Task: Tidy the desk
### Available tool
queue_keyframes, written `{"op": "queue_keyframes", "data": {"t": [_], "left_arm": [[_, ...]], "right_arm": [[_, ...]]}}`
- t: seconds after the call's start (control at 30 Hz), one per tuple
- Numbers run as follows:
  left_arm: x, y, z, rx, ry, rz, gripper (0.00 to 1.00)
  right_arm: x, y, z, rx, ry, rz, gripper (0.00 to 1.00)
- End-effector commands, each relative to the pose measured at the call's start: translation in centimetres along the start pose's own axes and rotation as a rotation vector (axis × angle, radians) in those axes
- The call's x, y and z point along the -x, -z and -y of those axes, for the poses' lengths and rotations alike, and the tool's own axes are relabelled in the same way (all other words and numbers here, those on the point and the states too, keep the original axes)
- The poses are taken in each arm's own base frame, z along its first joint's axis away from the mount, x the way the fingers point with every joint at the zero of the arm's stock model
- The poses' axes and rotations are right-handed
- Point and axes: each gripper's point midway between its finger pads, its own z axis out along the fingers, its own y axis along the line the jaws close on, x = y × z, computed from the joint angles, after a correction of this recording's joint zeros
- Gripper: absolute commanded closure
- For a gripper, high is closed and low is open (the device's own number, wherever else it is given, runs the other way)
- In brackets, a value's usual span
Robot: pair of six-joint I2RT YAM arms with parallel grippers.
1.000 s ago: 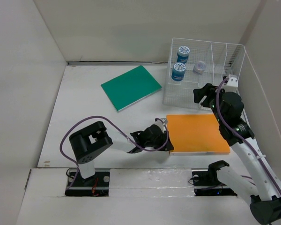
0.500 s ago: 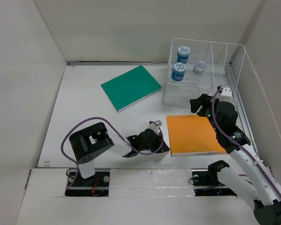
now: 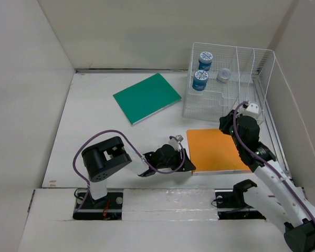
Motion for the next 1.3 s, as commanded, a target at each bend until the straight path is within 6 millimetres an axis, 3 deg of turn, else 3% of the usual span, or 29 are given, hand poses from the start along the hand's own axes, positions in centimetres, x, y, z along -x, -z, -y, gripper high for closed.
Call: {"op": "queue_keyframes", "data": {"t": [0.0,0.17,0.63,1.07,1.27], "left_arm": [[0.3,0.1,1.8,-0.075,0.0,0.007,0.66],[0.4,0.1,2.6,-0.108,0.002,0.003,0.7],[-0.1,-0.5,1.4,-0.081,0.027,-0.008,0.72],[-1.1,-1.1,2.8,-0.159,0.095,-0.015,0.74],[-0.1,-1.2,2.8,-0.179,0.158,0.052,0.82]], "right_arm": [[1.4,0.2,-1.5,0.063,-0.026,0.048,0.7],[0.7,0.0,-1.4,0.061,-0.009,0.02,0.69],[1.5,0.6,-2.1,0.101,-0.021,0.044,0.68],[0.3,0.3,-2.2,0.122,-0.026,0.021,0.68],[0.7,0.7,-2.5,0.143,-0.036,0.038,0.68]]}}
